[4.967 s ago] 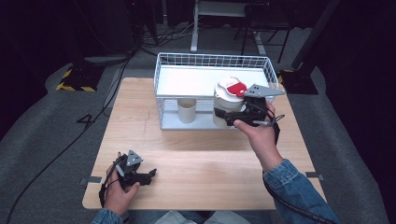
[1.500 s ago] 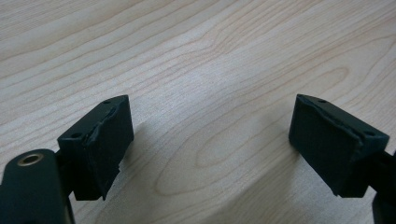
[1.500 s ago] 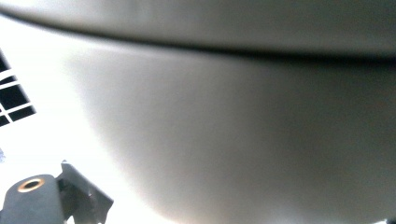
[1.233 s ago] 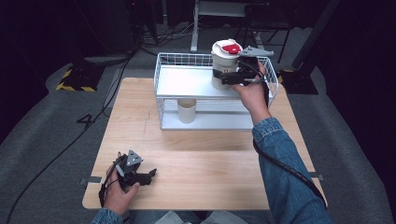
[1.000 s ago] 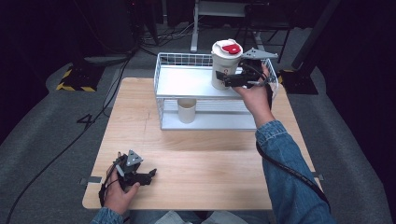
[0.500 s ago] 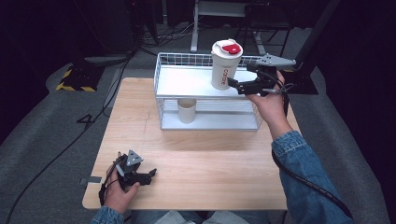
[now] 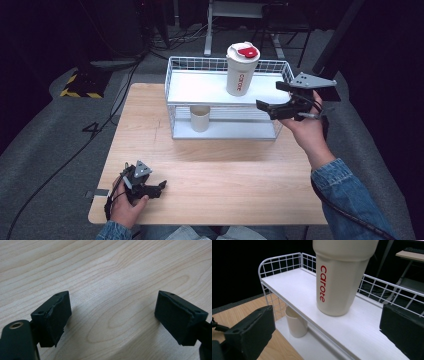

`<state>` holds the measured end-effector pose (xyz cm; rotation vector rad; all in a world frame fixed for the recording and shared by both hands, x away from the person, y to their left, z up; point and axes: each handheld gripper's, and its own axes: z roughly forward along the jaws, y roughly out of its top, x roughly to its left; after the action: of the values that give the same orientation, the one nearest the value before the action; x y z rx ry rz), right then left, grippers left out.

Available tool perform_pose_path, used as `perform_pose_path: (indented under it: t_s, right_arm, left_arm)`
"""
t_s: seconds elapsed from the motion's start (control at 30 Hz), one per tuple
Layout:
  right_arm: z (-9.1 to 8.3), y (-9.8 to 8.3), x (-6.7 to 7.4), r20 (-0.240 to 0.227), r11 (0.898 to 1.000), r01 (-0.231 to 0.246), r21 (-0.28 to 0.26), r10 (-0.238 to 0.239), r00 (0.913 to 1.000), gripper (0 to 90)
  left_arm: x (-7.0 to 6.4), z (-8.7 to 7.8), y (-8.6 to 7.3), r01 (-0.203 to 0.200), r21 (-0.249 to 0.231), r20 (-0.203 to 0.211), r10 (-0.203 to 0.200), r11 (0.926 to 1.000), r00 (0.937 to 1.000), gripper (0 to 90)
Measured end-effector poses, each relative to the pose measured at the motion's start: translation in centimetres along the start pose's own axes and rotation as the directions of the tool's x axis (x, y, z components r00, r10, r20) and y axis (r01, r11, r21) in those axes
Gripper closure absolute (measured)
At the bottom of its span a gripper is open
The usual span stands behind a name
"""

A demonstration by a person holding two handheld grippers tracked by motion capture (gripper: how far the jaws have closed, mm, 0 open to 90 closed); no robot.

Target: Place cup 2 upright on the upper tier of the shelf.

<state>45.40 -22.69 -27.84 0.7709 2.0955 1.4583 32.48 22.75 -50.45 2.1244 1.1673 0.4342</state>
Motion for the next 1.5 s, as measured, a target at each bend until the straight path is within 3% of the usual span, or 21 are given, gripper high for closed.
perform_pose_path:
  t_s: [0.43,0.7,1.07,1.4,1.5]
  right_arm:
    - [-5.6,-3.8,0.4,0.031,0.999,-0.018,0.036,0.016,0.9994,4.2]
    - [-7.8,-6.4,0.9,0.061,0.997,0.013,0.074,-0.017,0.998,5.9]
    - [-8.6,-10.8,1.5,0.091,0.984,-0.014,0.175,-0.002,0.9959,8.9]
    - [-8.2,-15.6,1.8,0.104,0.972,-0.062,0.228,0.039,0.9938,9.2]
    - [-8.2,-16.9,1.7,0.107,0.966,-0.068,0.248,0.043,0.9934,13.4]
  left_arm:
    - [0.9,-0.1,-0.1,0.006,0.0,-0.003,-0.006,1.0,1.0,14.5]
    - [1.2,0.0,0.0,0.018,0.0,-0.013,-0.018,0.9998,0.9998,14.4]
    - [1.4,0.0,0.1,0.021,0.0,-0.017,-0.021,0.9998,0.9996,14.4]
    - [1.3,0.0,0.1,0.022,0.0,-0.018,-0.022,0.9998,0.9996,14.5]
    - [1.3,0.0,0.1,0.022,0.0,-0.018,-0.022,0.9998,0.9996,14.4]
